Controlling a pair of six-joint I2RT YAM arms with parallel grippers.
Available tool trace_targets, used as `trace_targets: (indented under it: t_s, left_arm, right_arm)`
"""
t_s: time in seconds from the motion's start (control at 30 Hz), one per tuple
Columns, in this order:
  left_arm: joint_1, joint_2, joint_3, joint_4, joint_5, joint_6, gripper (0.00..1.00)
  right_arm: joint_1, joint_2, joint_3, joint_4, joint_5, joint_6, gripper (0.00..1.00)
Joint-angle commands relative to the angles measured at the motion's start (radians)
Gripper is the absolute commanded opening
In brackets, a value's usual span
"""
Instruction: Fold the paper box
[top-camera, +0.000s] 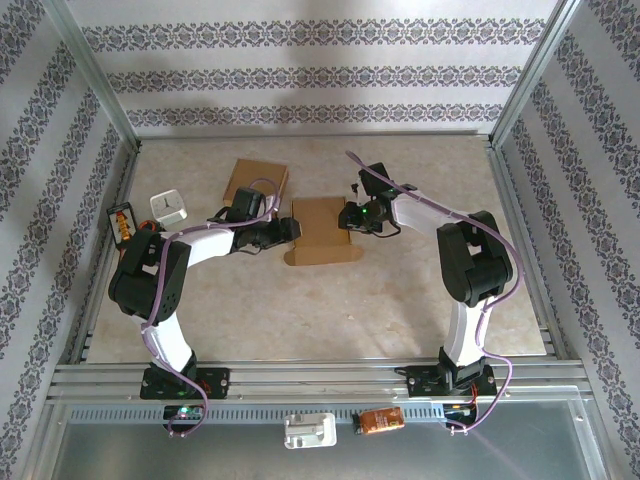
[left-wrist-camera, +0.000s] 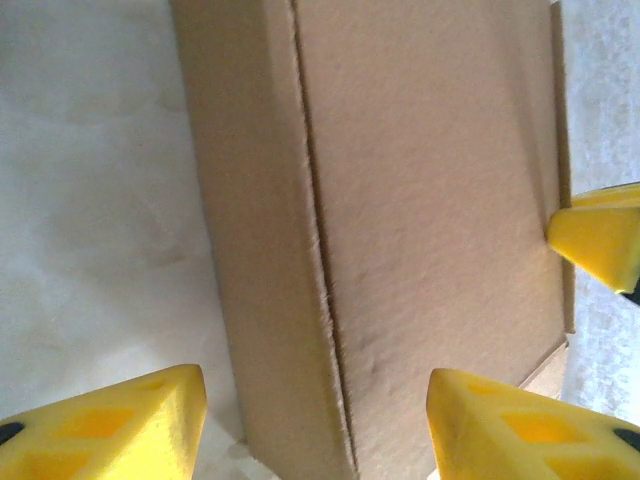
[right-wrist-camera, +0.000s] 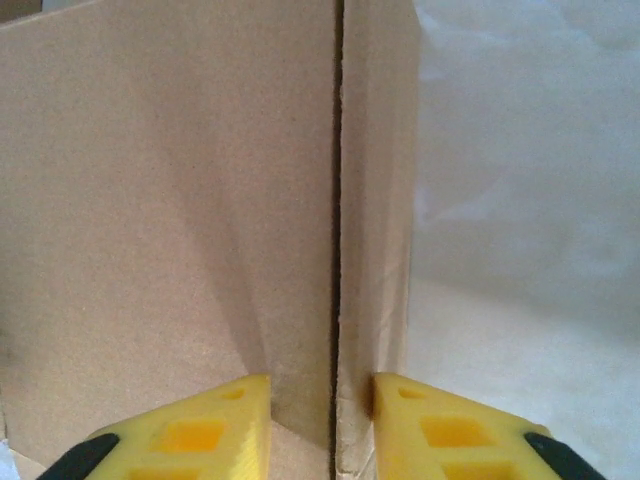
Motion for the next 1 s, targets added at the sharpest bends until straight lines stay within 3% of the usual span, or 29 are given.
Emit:
trace_targets:
  t_s: [0.0, 0.27, 0.5, 0.73, 0.97]
  left_arm:
    - [0.016, -0.018, -0.003, 0.042, 0.013, -0.015, 0.60]
    - [0.023, -0.050, -0.008, 0.052, 0.004, -0.033, 0.61]
    - [0.030, -0.033, 0.001, 0.113, 0.067, -0.085, 0.62]
    - [0.040, 0.001, -0.026, 0.358, 0.192, -0.271, 0.72]
    - [0.039, 0.050, -0.003, 0.370, 0.203, -0.298, 0.80]
  right_arm:
    - [-0.023, -0.020, -0.042, 0.024, 0.016, 0.005, 0.24]
    - [-0.063, -0.038, -0.097, 0.077, -0.035, 0.015, 0.13]
    - [-0.113, -0.036, -0.124, 0.137, -0.167, 0.002, 0.09]
    - [-0.190, -0.025, -0.177, 0.218, -0.326, 0.015, 0.07]
    - [-0.255, -0.023, -0.223, 0.280, -0.423, 0.012, 0.04]
